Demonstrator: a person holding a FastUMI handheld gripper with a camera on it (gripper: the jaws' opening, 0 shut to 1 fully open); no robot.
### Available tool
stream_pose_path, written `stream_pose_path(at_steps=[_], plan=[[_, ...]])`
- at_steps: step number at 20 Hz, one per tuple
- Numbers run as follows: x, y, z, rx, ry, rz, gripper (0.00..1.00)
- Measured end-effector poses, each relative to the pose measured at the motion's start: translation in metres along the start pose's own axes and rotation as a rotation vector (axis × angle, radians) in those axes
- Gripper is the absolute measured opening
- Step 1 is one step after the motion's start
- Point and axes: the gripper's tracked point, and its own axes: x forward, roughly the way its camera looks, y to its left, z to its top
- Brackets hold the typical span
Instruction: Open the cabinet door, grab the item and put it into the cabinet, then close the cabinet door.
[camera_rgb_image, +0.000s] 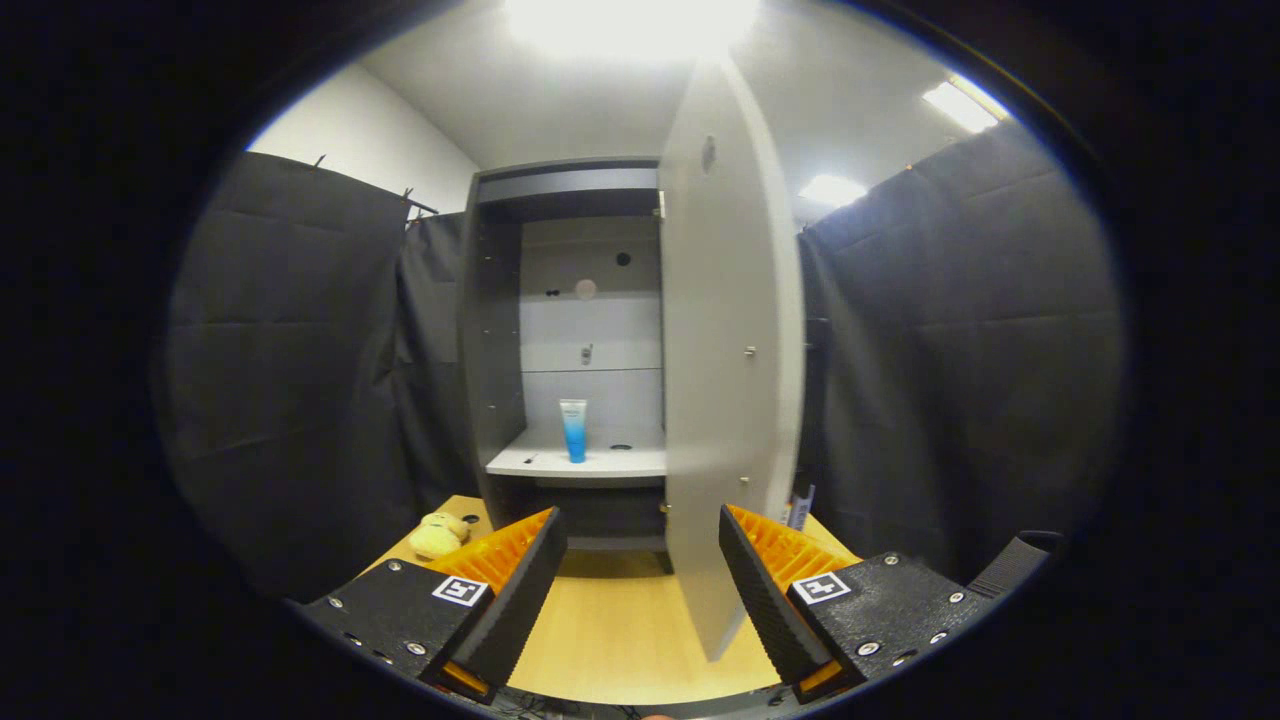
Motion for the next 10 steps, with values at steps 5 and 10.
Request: stream_pose_path(at_steps=[5, 10], plan=[[-0.002, -0.084, -0.003, 0.008, 0.034, -0.105, 0.94], [0.042, -0.135, 0.000, 0.032, 0.026, -0.089, 0.94]])
